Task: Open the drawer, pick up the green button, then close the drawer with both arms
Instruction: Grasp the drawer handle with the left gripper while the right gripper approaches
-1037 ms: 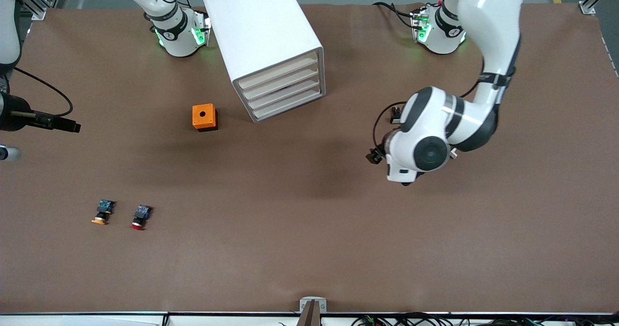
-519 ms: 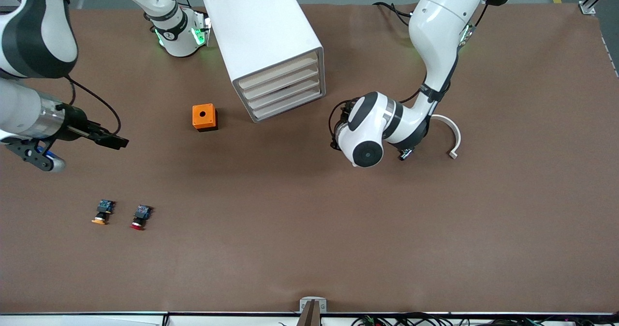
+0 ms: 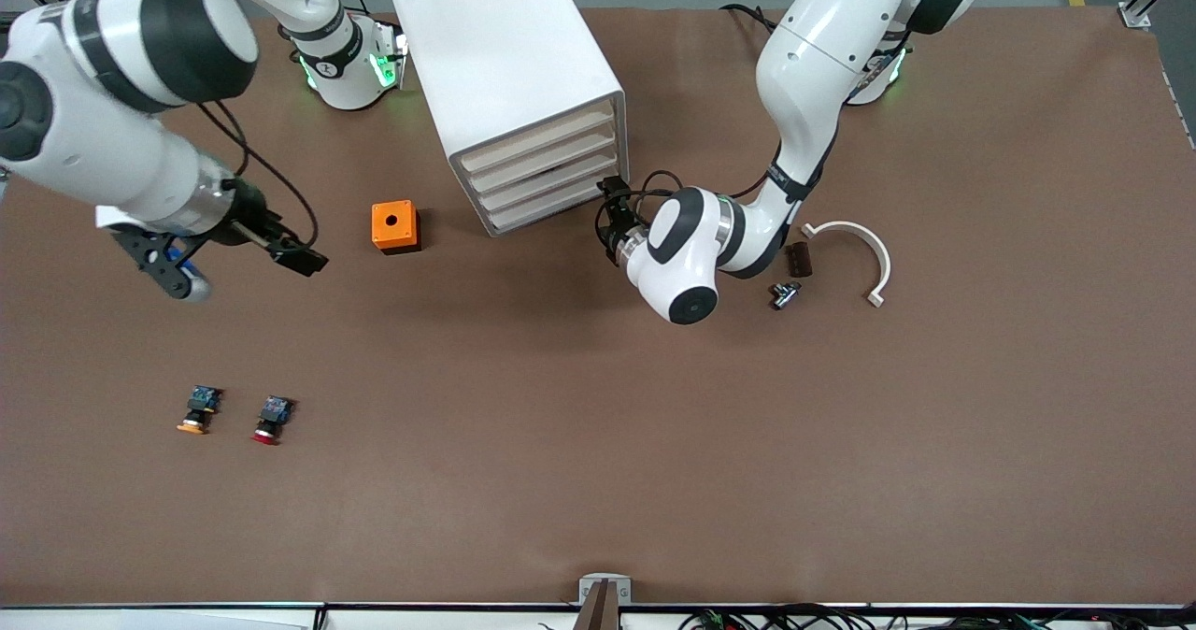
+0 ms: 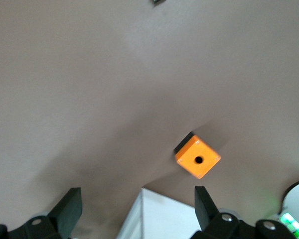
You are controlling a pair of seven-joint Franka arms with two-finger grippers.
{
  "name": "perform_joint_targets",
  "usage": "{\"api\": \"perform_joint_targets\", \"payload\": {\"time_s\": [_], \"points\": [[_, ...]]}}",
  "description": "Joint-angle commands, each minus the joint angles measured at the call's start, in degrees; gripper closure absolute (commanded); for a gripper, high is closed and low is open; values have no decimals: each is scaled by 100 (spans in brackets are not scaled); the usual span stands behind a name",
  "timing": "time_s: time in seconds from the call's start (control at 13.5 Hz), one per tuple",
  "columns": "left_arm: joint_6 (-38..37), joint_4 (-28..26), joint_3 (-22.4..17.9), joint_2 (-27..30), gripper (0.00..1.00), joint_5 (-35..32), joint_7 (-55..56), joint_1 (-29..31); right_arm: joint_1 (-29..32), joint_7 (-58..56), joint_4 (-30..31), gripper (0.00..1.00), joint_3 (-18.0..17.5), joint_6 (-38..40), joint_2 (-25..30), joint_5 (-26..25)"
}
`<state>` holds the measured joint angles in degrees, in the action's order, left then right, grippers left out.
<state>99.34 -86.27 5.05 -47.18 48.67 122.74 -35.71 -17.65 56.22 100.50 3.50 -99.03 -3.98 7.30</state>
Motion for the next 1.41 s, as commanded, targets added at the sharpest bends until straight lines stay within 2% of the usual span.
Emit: {"api": "perform_joint_targets", "payload": {"time_s": [0.0,0.15,0.3,0.52,0.74,0.81,0.89,1.04,1.11,1.33], "points": [[-239,128,-30,-143,25,501,504,-50,-474,888,216,0,37,-326,109,35],[-415,120,-39,-143,32,739,584,-190,-756,1302,216,0,37,-485,91,34],[-468,119,-39,-177,33,854,680,-322,-1020,1837,216,0,37,-678,56,34],[-556,128,-30,-301,44,854,681,-358,-1310,2164,216,0,37,-793,-32,34],[-556,128,-39,-406,49,845,654,-402,-1583,2516,207,0,37,-898,-137,34],[-556,137,-39,-441,60,845,654,-419,-1644,2586,198,0,37,-916,-155,34],[-556,146,-39,-415,79,837,672,-463,-1758,2648,181,0,37,-916,-199,34],[-565,259,-57,-362,93,767,681,-437,-1925,2928,146,0,37,-916,-296,34],[-565,312,-100,-362,98,732,663,-402,-2065,3026,137,0,37,-942,-339,26],[-565,637,-162,-415,99,495,471,-78,-2277,3438,-126,0,37,-978,-620,26]]}}
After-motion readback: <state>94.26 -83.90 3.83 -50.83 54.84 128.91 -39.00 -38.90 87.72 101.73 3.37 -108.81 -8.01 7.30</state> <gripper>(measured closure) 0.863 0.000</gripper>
